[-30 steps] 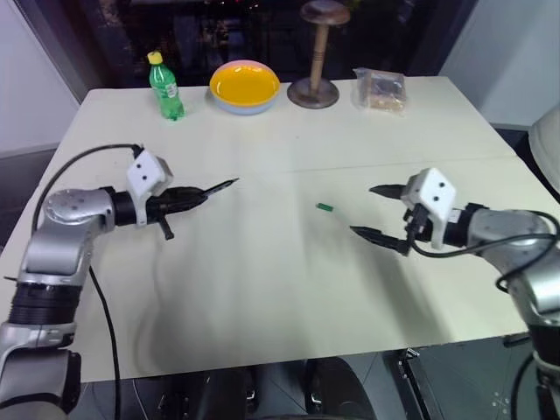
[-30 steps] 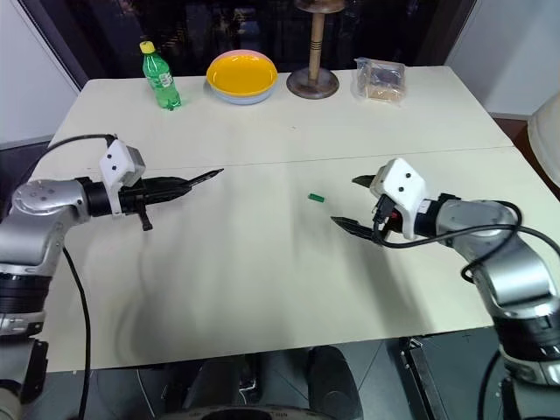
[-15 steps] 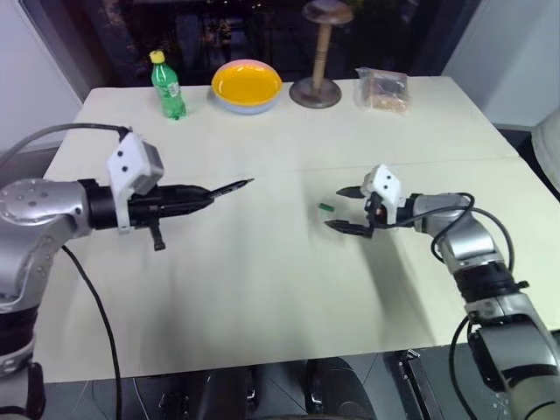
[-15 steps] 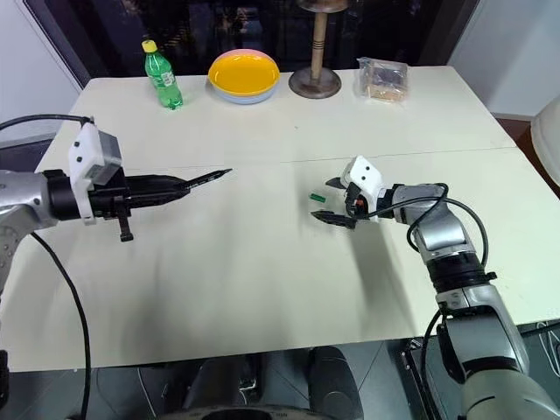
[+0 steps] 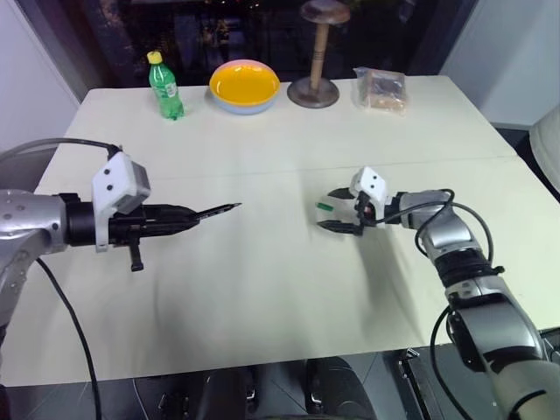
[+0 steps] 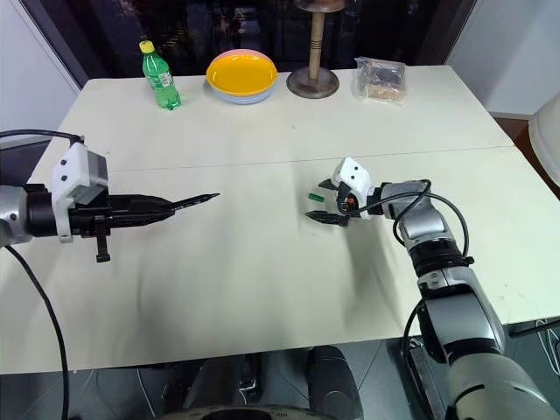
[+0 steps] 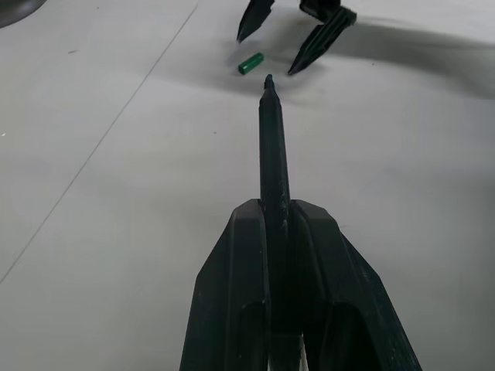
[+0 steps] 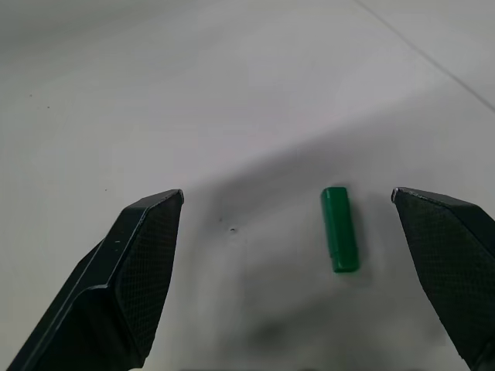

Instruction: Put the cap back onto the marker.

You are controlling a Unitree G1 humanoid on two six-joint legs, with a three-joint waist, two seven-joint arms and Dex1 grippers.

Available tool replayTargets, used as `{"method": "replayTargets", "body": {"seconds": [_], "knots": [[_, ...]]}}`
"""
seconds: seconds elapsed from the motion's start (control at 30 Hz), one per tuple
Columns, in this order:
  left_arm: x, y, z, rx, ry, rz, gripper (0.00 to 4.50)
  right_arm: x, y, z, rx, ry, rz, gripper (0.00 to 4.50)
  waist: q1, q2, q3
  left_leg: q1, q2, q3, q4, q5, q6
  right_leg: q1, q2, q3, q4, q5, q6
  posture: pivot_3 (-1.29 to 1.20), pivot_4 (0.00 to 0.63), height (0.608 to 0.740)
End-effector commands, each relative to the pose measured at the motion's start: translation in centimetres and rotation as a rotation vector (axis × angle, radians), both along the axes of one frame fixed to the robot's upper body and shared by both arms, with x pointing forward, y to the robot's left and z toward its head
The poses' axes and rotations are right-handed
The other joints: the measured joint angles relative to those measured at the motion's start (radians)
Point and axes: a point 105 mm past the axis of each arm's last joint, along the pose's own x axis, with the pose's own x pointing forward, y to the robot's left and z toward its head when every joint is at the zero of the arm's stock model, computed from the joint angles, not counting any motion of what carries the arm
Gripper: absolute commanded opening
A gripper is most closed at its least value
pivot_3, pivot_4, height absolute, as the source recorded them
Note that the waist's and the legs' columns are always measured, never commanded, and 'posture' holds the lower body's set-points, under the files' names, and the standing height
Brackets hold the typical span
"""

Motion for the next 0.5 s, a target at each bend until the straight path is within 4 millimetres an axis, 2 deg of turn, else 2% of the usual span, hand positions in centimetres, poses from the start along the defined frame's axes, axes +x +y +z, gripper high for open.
{"method": "replayTargets", "body": {"seconds": [0.03,0.5], "knots": [[-0.2,0.3,1.3,0.016,-0.056,0.002,0.05,0.7,0.3,1.2,0.010,-0.051,-0.001,4.50,0.000,0.000,0.000,0.000,0.000,0.000,0.000,0.000,0.000,0.000,0.000,0.000,0.000,0.000,0.000,0.00,0.150,0.740],[-0.7,0.1,1.4,0.019,-0.071,0.008,0.05,2.4,-0.6,-0.4,-0.026,-0.042,-0.086,4.50,-0.003,0.000,0.000,0.000,0.000,0.000,0.000,0.000,-0.001,0.000,0.000,0.000,0.000,0.000,0.000,0.00,0.150,0.740]]}}
